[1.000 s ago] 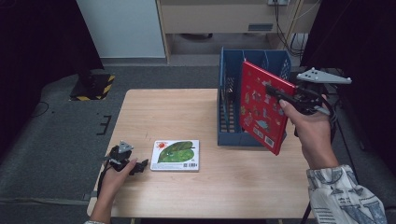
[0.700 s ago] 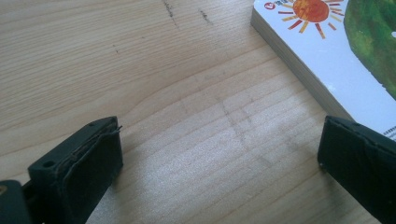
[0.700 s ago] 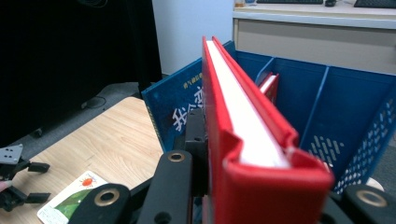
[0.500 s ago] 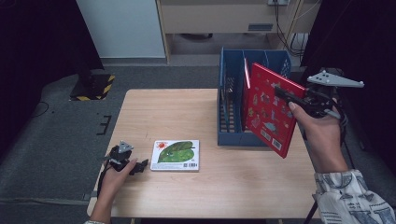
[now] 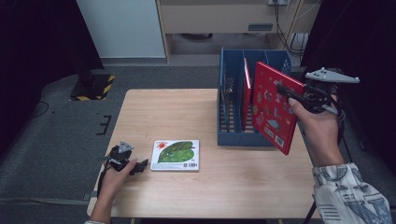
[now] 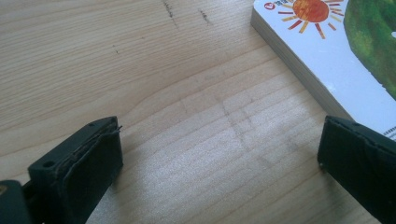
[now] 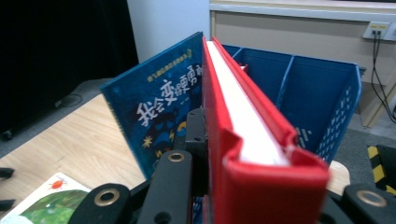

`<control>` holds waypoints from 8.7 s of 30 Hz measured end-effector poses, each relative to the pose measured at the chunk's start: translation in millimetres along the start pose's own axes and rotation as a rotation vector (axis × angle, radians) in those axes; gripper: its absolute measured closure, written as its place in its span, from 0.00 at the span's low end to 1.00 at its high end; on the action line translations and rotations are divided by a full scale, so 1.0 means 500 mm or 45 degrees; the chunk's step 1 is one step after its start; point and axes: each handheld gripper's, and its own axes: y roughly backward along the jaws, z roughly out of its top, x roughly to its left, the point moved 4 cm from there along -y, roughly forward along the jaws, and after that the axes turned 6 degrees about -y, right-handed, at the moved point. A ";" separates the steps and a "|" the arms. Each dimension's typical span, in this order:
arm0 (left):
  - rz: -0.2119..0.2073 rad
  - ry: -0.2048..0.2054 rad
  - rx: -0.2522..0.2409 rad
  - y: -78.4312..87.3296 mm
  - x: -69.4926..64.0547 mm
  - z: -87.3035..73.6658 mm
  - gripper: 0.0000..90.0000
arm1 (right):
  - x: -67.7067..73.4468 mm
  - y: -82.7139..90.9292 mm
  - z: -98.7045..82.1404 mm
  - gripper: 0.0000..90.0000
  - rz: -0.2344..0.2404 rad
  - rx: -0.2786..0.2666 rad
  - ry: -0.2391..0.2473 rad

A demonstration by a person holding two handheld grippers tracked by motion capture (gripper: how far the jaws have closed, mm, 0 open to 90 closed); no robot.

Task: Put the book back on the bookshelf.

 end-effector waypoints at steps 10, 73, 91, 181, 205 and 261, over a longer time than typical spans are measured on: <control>0.000 0.003 -0.002 0.000 0.000 0.000 0.00 | -0.012 -0.029 0.006 0.88 -0.050 -0.026 -0.029; -0.003 -0.005 -0.003 -0.001 0.000 0.002 0.00 | -0.036 -0.265 0.036 0.88 -0.310 -0.075 -0.100; -0.006 -0.006 -0.003 -0.002 0.000 0.002 0.00 | -0.048 -0.314 -0.010 0.88 -0.354 -0.079 -0.119; -0.008 -0.011 0.000 -0.002 -0.001 0.002 0.00 | -0.053 -0.287 -0.115 0.86 -0.308 0.078 -0.097; -0.009 -0.016 0.003 -0.002 -0.001 0.003 0.00 | -0.044 -0.271 -0.099 0.83 -0.271 0.109 -0.052; -0.012 -0.015 -0.003 -0.004 -0.003 0.004 0.00 | -0.061 -0.337 -0.038 0.88 -0.449 0.056 -0.108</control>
